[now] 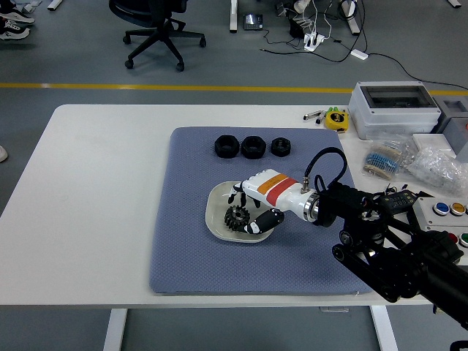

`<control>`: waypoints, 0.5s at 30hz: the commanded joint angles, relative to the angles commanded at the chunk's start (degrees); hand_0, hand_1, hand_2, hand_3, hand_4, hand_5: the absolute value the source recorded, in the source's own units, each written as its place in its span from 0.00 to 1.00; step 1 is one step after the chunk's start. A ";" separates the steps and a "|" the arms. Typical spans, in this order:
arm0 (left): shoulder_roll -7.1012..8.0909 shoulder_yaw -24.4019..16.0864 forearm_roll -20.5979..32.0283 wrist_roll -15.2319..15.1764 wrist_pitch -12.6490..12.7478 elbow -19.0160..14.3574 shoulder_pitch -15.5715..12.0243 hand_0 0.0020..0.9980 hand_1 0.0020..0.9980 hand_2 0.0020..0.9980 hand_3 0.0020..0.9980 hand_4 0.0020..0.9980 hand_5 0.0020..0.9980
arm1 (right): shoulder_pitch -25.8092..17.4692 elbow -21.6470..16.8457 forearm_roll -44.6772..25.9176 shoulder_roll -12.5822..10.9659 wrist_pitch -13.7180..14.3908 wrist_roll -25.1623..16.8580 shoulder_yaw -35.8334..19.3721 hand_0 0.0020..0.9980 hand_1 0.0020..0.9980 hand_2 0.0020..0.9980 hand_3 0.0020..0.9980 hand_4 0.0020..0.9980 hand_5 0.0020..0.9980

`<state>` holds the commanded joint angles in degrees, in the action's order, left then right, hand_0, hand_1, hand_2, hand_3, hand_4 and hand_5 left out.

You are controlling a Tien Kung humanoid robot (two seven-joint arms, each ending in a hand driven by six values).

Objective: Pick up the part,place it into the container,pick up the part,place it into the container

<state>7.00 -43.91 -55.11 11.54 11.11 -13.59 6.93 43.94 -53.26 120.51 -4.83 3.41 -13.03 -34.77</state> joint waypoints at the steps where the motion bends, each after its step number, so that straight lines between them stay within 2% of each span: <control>1: 0.02 -0.04 -0.11 0.03 -0.11 -0.01 0.02 0.72 0.70 0.76 0.60 0.72 0.68 | 0.17 0.09 -0.21 0.00 0.52 -0.10 0.11 0.20 0.36 0.67 1.00 1.00 0.52; 5: 0.02 -0.15 -0.49 0.14 -0.31 -0.03 0.06 0.72 0.70 0.76 0.60 0.72 0.68 | 0.50 0.38 -0.90 -0.01 1.99 -0.26 0.13 0.20 0.36 0.67 1.00 1.00 0.52; 6: 0.02 -0.18 -0.55 0.15 -0.32 -0.03 0.06 0.71 0.70 0.76 0.60 0.70 0.67 | 0.48 0.34 -1.07 -0.09 2.21 -0.21 -0.03 0.21 0.38 0.72 1.00 1.00 0.54; 9: -0.04 -0.28 -0.56 0.13 -0.28 0.00 0.04 0.71 0.70 0.76 0.60 0.70 0.67 | 0.02 -0.25 -1.45 -0.72 2.87 0.06 -1.43 0.21 0.38 0.72 1.00 1.00 0.54; 10: -0.07 -0.34 -0.58 0.13 -0.26 0.01 0.03 0.71 0.70 0.76 0.60 0.70 0.67 | -0.21 -0.63 -1.46 -1.09 2.89 0.11 -2.19 0.21 0.38 0.72 1.00 1.00 0.54; 11: -0.08 -0.36 -0.57 0.12 -0.23 0.02 0.04 0.71 0.70 0.76 0.60 0.71 0.67 | -0.43 -1.15 -1.36 -1.62 2.78 0.13 -2.94 0.21 0.37 0.68 0.92 1.00 0.54; 15: -0.04 -0.19 -0.48 0.15 -0.16 0.01 0.16 0.71 0.70 0.76 0.60 0.71 0.67 | -1.31 -3.87 -0.53 -4.91 2.74 -0.05 -5.53 0.21 0.37 0.68 0.92 1.00 0.54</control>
<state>6.96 -44.10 -55.59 11.69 10.95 -13.57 7.09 42.63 -57.13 119.97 -9.73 6.15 -13.09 -40.30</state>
